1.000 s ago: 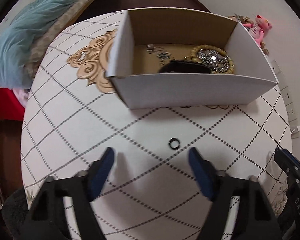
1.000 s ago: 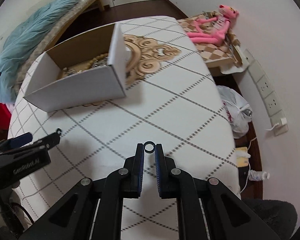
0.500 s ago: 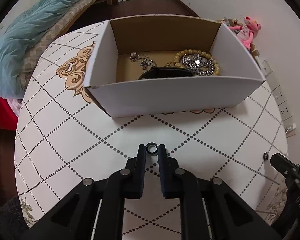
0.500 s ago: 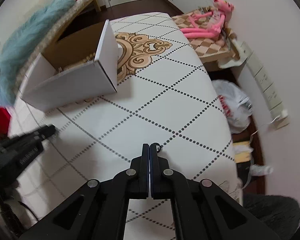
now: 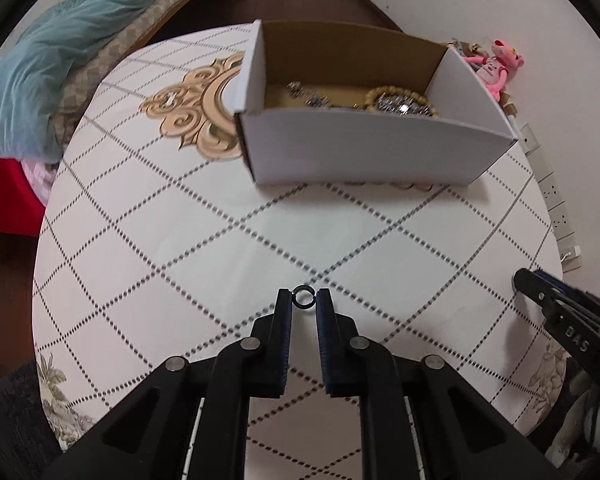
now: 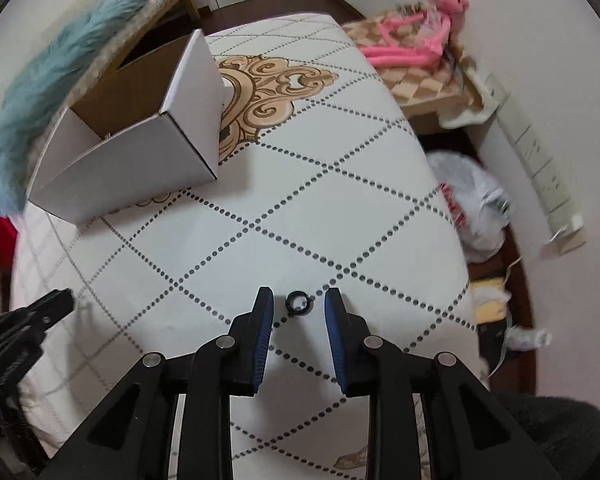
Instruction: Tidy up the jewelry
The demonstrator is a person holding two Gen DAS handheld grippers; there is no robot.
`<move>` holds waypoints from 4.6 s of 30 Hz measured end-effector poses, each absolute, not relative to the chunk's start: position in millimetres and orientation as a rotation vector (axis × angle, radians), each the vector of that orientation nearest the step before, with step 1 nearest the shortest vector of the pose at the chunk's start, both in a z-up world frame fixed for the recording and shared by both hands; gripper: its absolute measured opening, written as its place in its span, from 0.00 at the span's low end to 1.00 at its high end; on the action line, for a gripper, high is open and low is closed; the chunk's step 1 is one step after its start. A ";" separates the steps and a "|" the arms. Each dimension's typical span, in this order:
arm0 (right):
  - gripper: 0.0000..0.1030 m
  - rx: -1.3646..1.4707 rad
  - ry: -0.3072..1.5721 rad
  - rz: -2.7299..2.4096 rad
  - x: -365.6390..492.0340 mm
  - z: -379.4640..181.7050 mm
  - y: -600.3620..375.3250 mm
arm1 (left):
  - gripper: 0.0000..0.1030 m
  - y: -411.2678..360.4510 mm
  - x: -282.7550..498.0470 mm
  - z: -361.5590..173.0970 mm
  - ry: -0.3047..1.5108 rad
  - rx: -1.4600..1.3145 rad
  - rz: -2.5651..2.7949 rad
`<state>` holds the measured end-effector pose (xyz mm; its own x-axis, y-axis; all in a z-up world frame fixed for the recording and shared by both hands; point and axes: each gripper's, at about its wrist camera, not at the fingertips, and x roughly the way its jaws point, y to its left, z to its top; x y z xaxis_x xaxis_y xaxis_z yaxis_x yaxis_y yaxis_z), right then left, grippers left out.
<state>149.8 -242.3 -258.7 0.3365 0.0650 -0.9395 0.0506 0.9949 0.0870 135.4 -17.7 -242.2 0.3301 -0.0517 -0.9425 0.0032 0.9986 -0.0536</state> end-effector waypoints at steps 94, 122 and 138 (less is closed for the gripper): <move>1.00 0.005 0.819 0.028 38.7 66.7 -213.9 | 1.00 6.0 21.7 46.0 0.800 -0.035 0.067; 1.00 -0.052 1.042 0.011 169.3 -13.1 -198.7 | 1.00 11.8 136.1 -22.5 1.020 -0.031 0.107; 1.00 -0.072 1.086 0.022 180.2 -14.9 -198.6 | 1.00 8.8 145.9 -24.4 1.048 -0.043 0.088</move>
